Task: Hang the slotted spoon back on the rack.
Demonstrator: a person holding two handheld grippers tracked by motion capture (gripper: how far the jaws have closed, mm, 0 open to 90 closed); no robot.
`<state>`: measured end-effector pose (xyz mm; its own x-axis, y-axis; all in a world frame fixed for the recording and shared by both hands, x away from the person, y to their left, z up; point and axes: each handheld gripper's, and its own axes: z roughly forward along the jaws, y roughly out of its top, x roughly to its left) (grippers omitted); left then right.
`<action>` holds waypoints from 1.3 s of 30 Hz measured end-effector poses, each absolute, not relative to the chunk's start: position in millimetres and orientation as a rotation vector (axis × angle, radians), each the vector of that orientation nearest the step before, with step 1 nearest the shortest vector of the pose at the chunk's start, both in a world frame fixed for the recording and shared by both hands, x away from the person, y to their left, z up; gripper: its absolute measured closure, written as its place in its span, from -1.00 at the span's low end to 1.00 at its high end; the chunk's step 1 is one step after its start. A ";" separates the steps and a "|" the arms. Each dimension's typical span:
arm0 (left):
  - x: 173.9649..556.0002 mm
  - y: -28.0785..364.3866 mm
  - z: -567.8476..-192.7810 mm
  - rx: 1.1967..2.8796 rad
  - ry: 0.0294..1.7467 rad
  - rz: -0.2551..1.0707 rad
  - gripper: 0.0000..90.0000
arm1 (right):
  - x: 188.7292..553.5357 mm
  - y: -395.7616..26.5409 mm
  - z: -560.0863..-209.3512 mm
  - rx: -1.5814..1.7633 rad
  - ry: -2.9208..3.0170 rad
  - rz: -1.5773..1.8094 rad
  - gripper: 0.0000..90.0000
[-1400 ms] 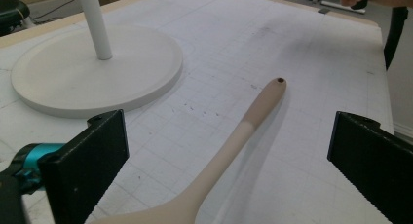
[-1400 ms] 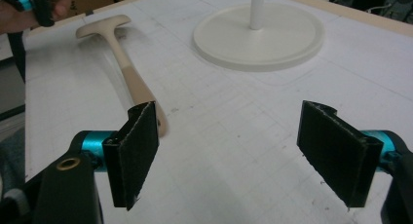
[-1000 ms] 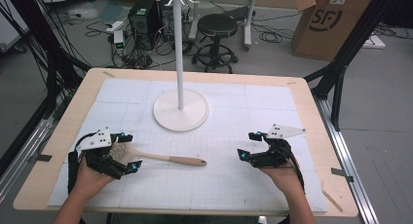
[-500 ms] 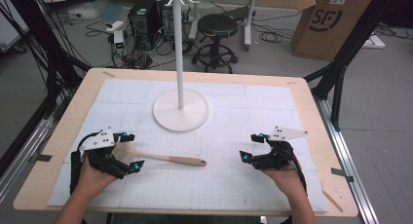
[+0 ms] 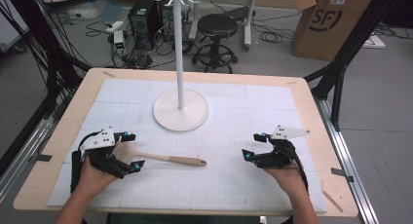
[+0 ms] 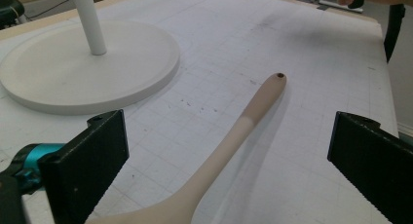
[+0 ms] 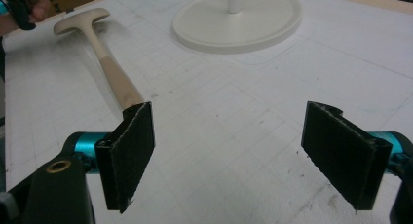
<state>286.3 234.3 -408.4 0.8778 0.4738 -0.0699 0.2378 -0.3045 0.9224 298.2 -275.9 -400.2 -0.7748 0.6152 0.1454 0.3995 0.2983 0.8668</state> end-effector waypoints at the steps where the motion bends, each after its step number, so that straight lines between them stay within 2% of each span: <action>1: 286.5 233.7 -408.2 1.902 0.522 0.252 -0.96 | 298.2 -275.9 -400.2 0.935 2.350 1.471 -0.58; 13: 299.5 201.5 -394.4 1.974 0.479 0.235 -0.96 | 299.2 -275.9 -400.9 0.927 2.350 1.454 -0.58; 19: 312.2 177.0 -390.9 2.098 0.462 0.247 -0.96 | 299.3 -278.1 -400.8 0.941 2.346 1.460 -0.58; 22: 313.6 165.6 -392.0 2.195 0.419 0.248 -0.74 | 299.2 -278.4 -401.3 0.948 2.347 1.460 -0.58; 26: 312.0 153.7 -397.0 2.260 0.379 0.227 -0.67 | 298.9 -277.3 -402.6 0.943 2.352 1.494 -0.58; 29: 313.6 149.1 -400.5 2.316 0.354 0.208 -0.52 | 299.1 -275.6 -402.8 0.931 2.354 1.489 -0.58; 39: 322.3 135.4 -410.2 2.449 0.342 0.136 -0.24 | 300.2 -275.6 -404.2 0.934 2.362 1.470 -0.58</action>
